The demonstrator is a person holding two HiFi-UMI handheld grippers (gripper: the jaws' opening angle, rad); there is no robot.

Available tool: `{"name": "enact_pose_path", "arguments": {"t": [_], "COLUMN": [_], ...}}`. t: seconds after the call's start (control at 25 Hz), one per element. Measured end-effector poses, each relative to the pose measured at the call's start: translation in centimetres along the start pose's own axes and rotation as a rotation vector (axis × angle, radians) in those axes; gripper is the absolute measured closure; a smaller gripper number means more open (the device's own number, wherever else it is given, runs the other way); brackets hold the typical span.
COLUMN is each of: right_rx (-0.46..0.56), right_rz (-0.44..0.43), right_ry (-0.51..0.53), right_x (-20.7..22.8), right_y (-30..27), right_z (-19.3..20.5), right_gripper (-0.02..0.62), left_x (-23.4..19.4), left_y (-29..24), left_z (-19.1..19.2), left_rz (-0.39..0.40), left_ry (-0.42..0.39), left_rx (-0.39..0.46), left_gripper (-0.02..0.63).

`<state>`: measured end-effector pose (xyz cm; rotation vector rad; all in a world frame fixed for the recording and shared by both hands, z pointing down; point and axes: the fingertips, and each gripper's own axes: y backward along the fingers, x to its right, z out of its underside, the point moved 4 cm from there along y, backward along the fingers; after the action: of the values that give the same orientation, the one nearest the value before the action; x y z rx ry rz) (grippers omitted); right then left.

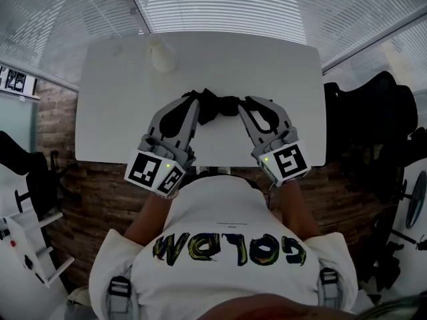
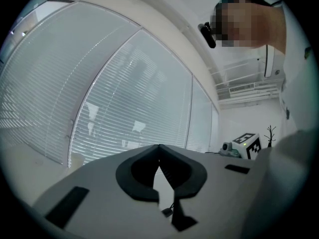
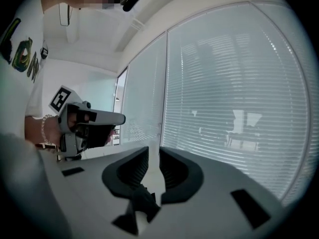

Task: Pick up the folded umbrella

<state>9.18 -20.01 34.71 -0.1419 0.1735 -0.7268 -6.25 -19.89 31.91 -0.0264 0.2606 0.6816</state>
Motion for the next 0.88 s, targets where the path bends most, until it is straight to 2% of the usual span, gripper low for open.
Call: {"name": "enact_pose_path", "arguments": {"t": [0.88], "right_rx": [-0.255], "right_rz": [-0.217], "right_ry": [0.131], "right_x": [-3.0], "right_y": [-7.5], "right_z": [7.0], "right_gripper": [0.385], "left_x": [-1.5], "left_y": [1.3], "left_z": [0.2], "left_rz": [-0.049], "left_ry": [0.006], "left_rx": [-0.008], "left_gripper": [0.595]}}
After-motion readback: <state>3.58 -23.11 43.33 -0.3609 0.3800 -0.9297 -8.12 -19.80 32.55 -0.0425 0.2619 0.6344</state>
